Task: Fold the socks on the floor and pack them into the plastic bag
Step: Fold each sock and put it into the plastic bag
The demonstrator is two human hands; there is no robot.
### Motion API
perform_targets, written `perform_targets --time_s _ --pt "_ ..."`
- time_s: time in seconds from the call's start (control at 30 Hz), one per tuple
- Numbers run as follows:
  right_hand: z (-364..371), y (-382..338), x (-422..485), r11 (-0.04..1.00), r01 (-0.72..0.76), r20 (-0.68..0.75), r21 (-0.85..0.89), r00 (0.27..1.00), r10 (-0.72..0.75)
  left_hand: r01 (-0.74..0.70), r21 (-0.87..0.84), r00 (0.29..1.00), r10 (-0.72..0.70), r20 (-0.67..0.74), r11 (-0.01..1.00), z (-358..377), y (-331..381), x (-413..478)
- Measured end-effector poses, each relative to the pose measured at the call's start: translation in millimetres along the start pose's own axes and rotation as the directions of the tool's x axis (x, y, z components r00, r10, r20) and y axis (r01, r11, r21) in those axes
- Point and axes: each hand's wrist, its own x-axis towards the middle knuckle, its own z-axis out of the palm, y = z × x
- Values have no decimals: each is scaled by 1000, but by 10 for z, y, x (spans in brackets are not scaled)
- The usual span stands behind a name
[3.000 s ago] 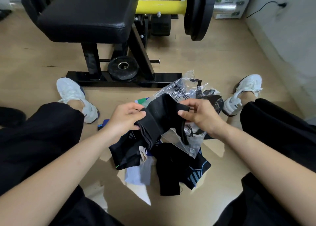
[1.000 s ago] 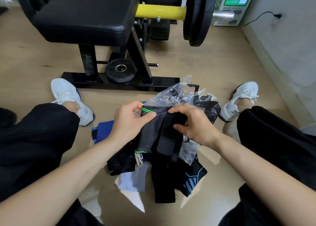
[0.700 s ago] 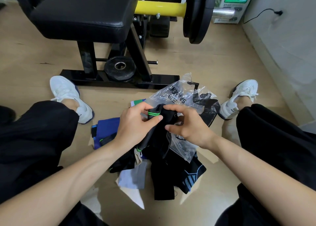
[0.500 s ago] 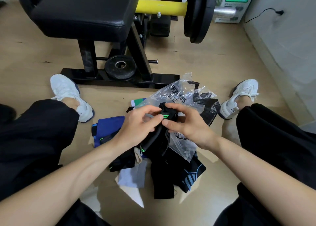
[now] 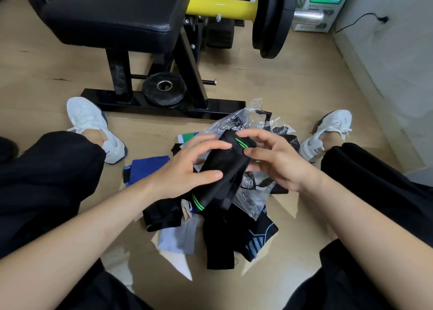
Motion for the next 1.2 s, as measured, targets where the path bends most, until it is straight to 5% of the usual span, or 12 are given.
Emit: perform_targets --time_s 0.1,0.23,0.33,0.47,0.6,0.67,0.8,1.07,1.2 --pt "10 3 -1 994 -4 45 109 999 -1 32 -115 991 -17 131 993 29 46 -21" --pt "33 152 76 994 0 -26 107 1000 3 73 -173 995 -58 86 982 -19 -30 -56" --pt "-33 373 179 937 89 -95 -337 987 -128 157 -55 987 -160 -37 986 -87 -175 -86" --pt "-164 779 314 440 150 98 -886 985 -139 313 193 942 -279 -185 930 -220 -456 -143" --pt "-141 1155 438 -62 156 146 -986 979 144 361 212 922 -313 -228 908 -262 -575 -162" --pt "-121 1261 472 -186 156 117 -970 971 207 372 216 917 -322 -235 903 -250 -609 -168" --pt "-179 1402 553 -137 100 78 -986 984 158 366 211 921 -320 -222 906 -212 -690 -199" --pt "-454 1150 696 326 32 -16 -945 990 -143 354 173 926 -318 -203 919 -133 -659 -167" --pt "-504 787 667 403 75 -31 -912 968 -249 320 71 935 -303 -185 945 -28 -537 -91"
